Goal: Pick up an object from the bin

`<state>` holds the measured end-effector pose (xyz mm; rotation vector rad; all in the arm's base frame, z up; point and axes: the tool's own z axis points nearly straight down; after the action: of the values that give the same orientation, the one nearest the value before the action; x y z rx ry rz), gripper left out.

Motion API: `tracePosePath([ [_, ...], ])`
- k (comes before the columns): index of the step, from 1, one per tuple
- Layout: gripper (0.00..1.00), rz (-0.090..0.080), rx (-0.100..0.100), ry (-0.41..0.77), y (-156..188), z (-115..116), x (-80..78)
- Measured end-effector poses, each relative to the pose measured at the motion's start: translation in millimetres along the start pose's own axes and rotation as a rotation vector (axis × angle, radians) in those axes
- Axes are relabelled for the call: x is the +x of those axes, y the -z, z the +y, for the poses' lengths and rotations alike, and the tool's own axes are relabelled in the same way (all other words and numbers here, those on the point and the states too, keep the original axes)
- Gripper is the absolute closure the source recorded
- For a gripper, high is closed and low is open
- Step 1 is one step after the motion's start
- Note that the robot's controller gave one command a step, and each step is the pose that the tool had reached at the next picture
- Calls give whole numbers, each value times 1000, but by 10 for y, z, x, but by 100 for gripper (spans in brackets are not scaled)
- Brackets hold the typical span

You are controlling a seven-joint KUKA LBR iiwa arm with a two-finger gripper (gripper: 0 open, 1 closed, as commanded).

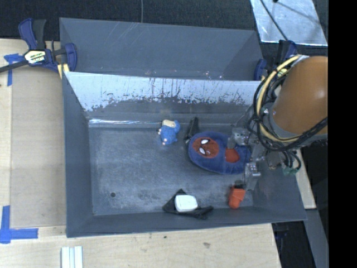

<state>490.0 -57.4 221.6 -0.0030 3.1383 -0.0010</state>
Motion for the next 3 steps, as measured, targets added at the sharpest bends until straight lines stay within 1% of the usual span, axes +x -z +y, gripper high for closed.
tracePosePath([
  [1, 0, 6, 0, -24, -711, -276, -387],
  [2, 0, -13, -1, 16, -1272, -798, -688],
  [3, 0, -15, 13, -40, -1378, -712, -1057],
])
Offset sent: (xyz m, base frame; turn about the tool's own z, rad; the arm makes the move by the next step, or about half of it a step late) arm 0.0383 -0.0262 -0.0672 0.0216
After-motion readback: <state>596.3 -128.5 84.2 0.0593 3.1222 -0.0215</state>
